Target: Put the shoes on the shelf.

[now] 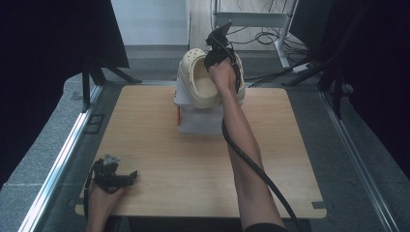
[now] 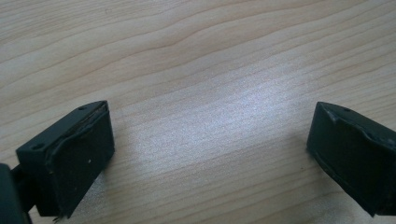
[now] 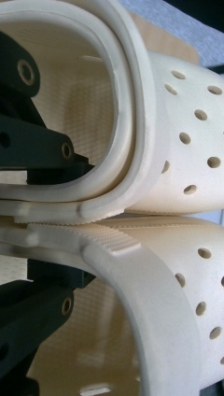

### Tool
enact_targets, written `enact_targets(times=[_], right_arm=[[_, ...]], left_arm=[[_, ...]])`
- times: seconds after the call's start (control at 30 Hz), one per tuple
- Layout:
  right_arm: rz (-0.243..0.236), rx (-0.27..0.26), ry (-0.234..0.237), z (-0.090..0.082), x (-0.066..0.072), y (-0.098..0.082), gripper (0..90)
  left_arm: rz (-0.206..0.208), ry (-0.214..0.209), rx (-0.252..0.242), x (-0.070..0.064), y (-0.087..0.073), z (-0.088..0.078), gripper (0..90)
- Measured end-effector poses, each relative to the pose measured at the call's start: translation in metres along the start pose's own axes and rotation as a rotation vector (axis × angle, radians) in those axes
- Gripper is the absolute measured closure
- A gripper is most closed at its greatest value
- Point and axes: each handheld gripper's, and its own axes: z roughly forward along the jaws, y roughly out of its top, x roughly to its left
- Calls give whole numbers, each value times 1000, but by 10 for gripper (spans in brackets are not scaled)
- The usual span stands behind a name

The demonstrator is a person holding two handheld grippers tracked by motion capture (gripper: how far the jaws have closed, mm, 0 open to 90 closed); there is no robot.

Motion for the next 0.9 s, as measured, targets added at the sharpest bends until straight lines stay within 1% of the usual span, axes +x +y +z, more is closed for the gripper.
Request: enact_targets(times=[0.07, 0.2, 0.3, 0.33, 0.4, 0.43, 0.63, 0.7, 0.77, 0.83, 0.9], right_arm=[[27, -5, -5, 5, -1, 3, 641], [60, -2, 2, 18, -2, 4, 640], [60, 10, 1, 24, 0, 4, 638], [46, 15, -6, 29, 1, 3, 637], [43, 25, -6, 32, 1, 3, 635], [29, 40, -3, 37, 0, 1, 629], [-14, 22, 23, 38, -3, -3, 603], [-29, 16, 35, 38, -4, -4, 577], [-55, 8, 31, 37, -3, -5, 542], [-75, -4, 43, 34, -3, -5, 485], [-110, -8, 54, 30, -3, -5, 424]], left_arm=[[-1, -1, 1, 0, 0, 0, 6], [0, -2, 1, 0, 0, 0, 6], [0, -1, -1, 0, 0, 0, 6], [0, -1, -1, 0, 0, 0, 7], [0, 0, -2, 0, 0, 0, 7], [0, -1, -1, 0, 0, 0, 7], [1, -1, -3, 0, 0, 0, 7], [0, -1, -3, 0, 0, 0, 7], [1, 0, -3, 0, 0, 0, 7], [1, -1, -3, 0, 0, 0, 7], [0, -1, -3, 0, 0, 0, 7]])
